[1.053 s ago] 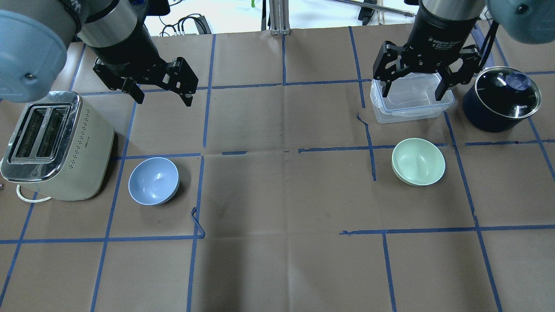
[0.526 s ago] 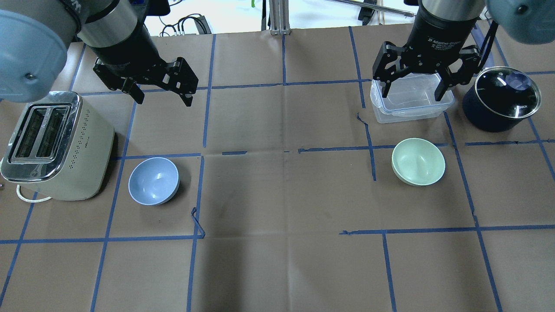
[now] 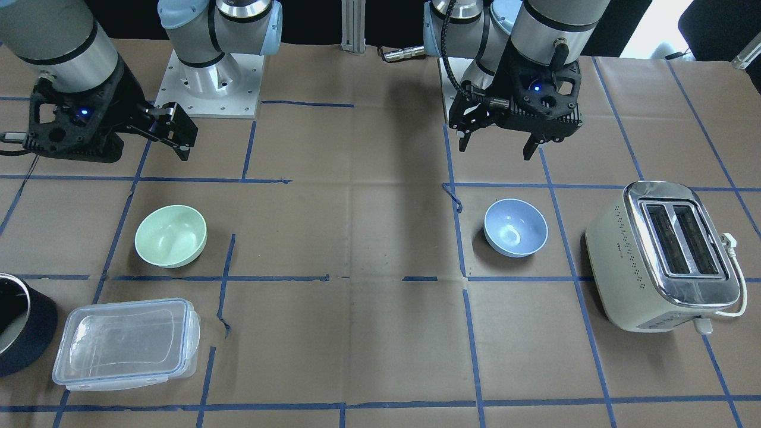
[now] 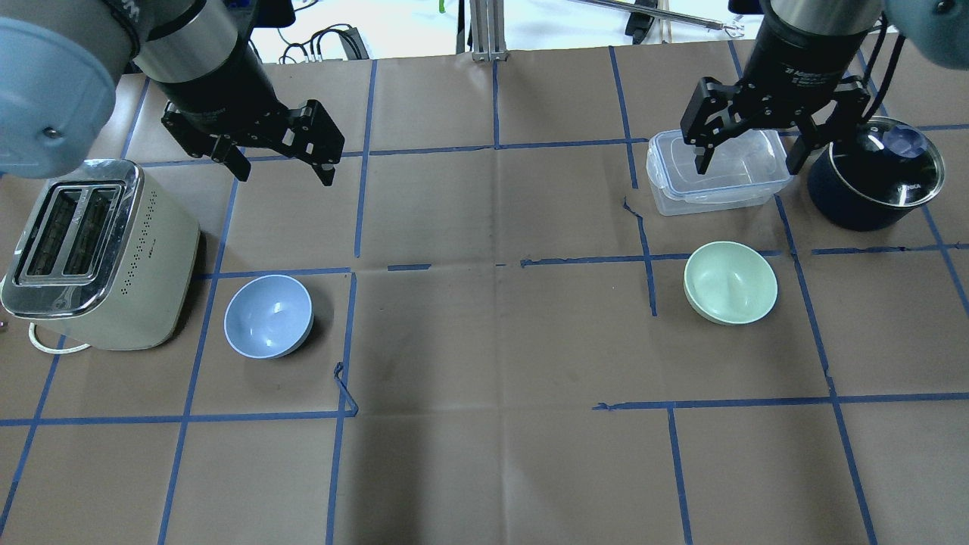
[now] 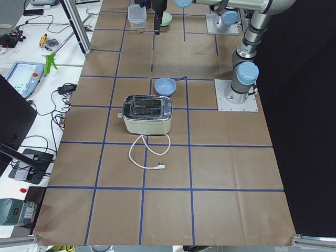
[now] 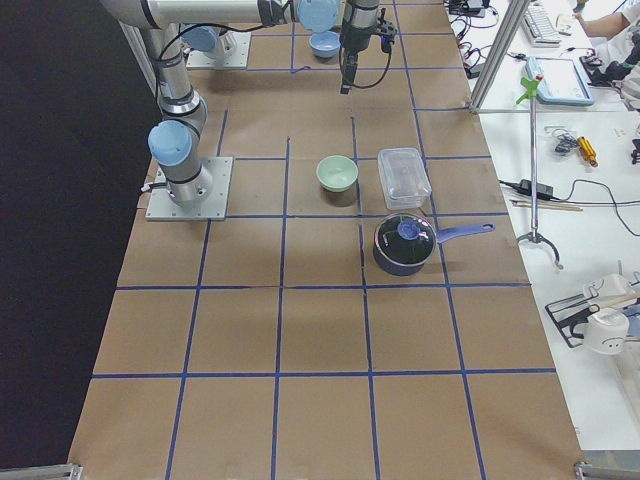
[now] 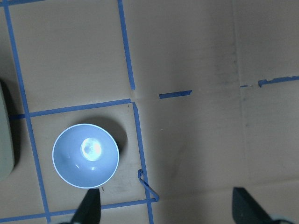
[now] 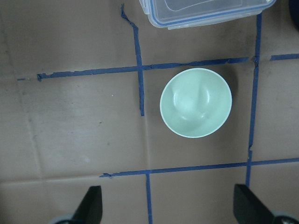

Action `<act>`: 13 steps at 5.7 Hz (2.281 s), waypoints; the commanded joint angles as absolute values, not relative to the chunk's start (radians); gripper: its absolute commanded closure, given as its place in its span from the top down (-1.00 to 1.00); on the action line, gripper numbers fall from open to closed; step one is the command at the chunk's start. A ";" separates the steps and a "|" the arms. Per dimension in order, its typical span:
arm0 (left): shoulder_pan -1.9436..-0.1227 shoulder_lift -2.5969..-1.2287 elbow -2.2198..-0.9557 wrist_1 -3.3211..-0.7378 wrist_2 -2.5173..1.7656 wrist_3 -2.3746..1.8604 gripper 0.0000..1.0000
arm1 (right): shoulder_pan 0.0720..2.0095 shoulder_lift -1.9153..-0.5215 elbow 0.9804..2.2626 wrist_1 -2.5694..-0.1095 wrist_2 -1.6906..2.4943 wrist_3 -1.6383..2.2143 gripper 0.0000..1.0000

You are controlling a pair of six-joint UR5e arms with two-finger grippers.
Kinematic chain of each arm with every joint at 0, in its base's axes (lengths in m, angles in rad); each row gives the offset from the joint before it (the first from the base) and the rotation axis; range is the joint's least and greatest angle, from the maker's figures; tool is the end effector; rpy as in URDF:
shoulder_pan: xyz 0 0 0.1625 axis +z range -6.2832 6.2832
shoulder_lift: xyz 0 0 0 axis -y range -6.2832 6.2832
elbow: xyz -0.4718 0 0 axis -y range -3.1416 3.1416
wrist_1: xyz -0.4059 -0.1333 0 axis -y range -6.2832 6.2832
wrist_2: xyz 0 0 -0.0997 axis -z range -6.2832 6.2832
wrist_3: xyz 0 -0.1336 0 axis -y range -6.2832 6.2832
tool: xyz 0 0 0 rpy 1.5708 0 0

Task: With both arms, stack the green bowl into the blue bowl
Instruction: 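Lower left gripper to blue bowl while right gripper nears green bowl, then grasp blue bowl rim with left gripper while right grasps green bowl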

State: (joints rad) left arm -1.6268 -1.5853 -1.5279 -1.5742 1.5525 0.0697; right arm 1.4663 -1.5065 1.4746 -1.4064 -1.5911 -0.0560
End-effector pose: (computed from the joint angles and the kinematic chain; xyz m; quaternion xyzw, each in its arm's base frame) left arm -0.1644 -0.5072 0.5147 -0.0629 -0.9979 0.0126 0.0091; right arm 0.0759 -0.5280 0.5007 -0.0235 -0.9975 -0.0668 0.0048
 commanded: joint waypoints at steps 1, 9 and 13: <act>-1.596 -1.600 -1.618 -1.566 1.549 0.068 0.96 | 1.262 -1.569 1.593 -1.422 -1.589 -0.306 0.98; -1.488 -1.761 -2.111 -0.948 1.589 0.146 -0.82 | 1.207 -1.410 2.012 -2.060 -1.586 -0.301 1.00; -1.642 -1.767 -1.984 -1.001 1.647 -0.037 -0.99 | 1.209 -1.368 2.106 -2.187 -1.614 -0.311 0.77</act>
